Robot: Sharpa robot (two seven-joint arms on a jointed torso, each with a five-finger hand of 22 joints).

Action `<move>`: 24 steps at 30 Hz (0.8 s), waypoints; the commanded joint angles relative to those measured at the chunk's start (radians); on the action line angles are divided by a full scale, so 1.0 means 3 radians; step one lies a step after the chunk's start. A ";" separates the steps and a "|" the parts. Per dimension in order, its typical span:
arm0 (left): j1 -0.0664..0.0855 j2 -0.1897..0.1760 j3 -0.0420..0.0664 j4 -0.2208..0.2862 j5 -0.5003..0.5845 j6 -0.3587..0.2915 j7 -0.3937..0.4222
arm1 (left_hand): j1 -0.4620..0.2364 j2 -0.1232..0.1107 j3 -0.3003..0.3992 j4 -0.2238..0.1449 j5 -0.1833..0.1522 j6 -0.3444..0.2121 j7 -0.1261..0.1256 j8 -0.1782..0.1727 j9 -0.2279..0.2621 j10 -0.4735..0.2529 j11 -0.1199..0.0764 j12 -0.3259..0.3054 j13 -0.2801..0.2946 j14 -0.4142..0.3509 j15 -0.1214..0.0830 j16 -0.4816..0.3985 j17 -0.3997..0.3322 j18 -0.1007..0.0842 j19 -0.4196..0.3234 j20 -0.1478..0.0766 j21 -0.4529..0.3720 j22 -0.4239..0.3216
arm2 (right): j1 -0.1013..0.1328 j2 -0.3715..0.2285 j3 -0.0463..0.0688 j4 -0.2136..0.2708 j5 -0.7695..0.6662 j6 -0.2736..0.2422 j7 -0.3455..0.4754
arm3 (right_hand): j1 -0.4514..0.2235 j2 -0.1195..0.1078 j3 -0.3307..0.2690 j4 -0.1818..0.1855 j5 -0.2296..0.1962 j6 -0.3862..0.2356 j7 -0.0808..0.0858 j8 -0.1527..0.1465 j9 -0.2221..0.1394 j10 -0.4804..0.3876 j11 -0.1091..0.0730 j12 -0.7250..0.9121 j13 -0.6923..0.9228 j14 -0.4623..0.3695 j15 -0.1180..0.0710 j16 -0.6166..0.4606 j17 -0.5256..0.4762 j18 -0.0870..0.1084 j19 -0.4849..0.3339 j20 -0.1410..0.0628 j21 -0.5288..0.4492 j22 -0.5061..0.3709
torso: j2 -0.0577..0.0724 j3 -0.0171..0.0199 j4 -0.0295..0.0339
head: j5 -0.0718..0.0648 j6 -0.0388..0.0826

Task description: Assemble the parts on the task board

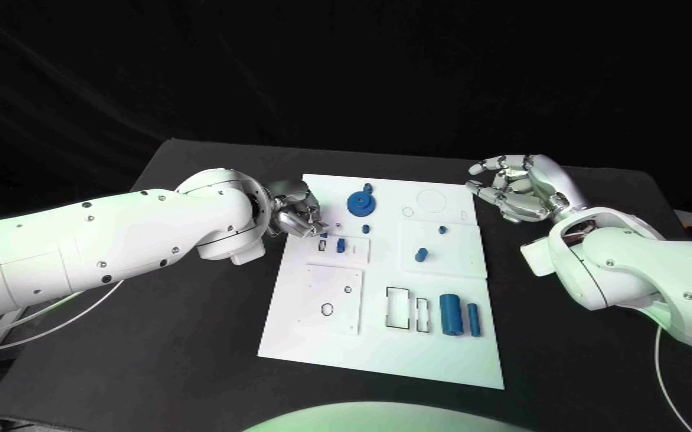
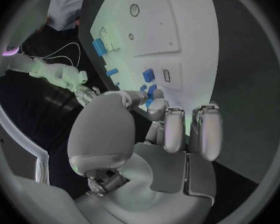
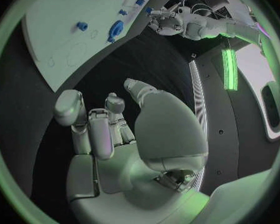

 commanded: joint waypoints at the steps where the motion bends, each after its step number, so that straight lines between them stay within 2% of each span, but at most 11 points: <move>1: -0.0011 0.0020 -0.0004 -0.0014 -0.0128 0.0146 -0.0039 | -0.0009 -0.0037 0.0652 -0.0636 0.0018 0.0019 -0.0003 0.0009 -0.0003 0.0024 0.0004 0.0012 -0.0001 0.0227 -0.0022 0.0018 0.0495 -0.0019 0.0020 0.0007 0.0021 0.0323 | -0.0003 -0.0001 0.0000 0.0002 -0.0030 0.0019 0.0013 | -0.0035 0.0006 -0.0005 0.0021 0.0016 -0.0023 0.0009 0.0014 -0.0005 -0.0022 -0.0006 -0.0002 -0.0003 0.0061 -0.0009 -0.0017 -0.0003 0.0020 -0.0026 0.0000 -0.0018 -0.0003 | 0.0001 0.0000 0.0004 | -0.0001 -0.0008; 10: -0.0029 0.0054 -0.0009 -0.0059 -0.0180 0.0290 -0.0096 | -0.0010 -0.0039 0.0655 -0.0639 0.0024 0.0021 -0.0004 0.0009 -0.0003 0.0026 0.0003 0.0013 0.0001 0.0227 -0.0022 0.0018 0.0496 -0.0019 0.0021 0.0006 0.0022 0.0324 | -0.0004 -0.0002 0.0000 0.0003 -0.0030 0.0019 0.0015 | -0.0040 0.0007 -0.0005 0.0029 0.0021 -0.0025 0.0008 0.0020 -0.0006 -0.0020 -0.0007 0.0000 -0.0005 0.0061 -0.0009 -0.0018 -0.0003 0.0019 -0.0021 0.0000 -0.0018 -0.0002 | -0.0004 0.0000 0.0002 | 0.0002 -0.0021; 15: -0.0035 0.0079 -0.0010 -0.0088 -0.0185 0.0309 -0.0104 | -0.0010 -0.0041 0.0656 -0.0640 0.0025 0.0022 -0.0004 0.0009 -0.0003 0.0024 0.0003 0.0011 -0.0002 0.0227 -0.0022 0.0017 0.0495 -0.0019 0.0021 0.0006 0.0023 0.0325 | -0.0005 -0.0001 0.0000 0.0003 -0.0030 0.0019 0.0017 | -0.0040 0.0007 -0.0005 0.0029 0.0021 -0.0025 0.0008 0.0020 -0.0006 -0.0020 -0.0007 0.0000 -0.0005 0.0061 -0.0009 -0.0018 -0.0003 0.0019 -0.0021 0.0000 -0.0018 -0.0002 | -0.0003 -0.0003 0.0002 | 0.0002 -0.0020; 24: -0.0040 0.0109 -0.0012 -0.0117 -0.0188 0.0328 -0.0108 | -0.0010 -0.0041 0.0658 -0.0641 0.0027 0.0022 -0.0004 0.0008 -0.0004 0.0024 0.0003 0.0010 -0.0002 0.0227 -0.0023 0.0017 0.0494 -0.0019 0.0021 0.0006 0.0023 0.0325 | -0.0007 -0.0003 0.0000 0.0004 -0.0030 0.0018 0.0018 | -0.0040 0.0007 -0.0005 0.0029 0.0021 -0.0025 0.0008 0.0020 -0.0006 -0.0020 -0.0007 0.0000 -0.0005 0.0061 -0.0009 -0.0018 -0.0003 0.0019 -0.0021 0.0000 -0.0018 -0.0002 | -0.0002 0.0001 0.0002 | -0.0002 -0.0020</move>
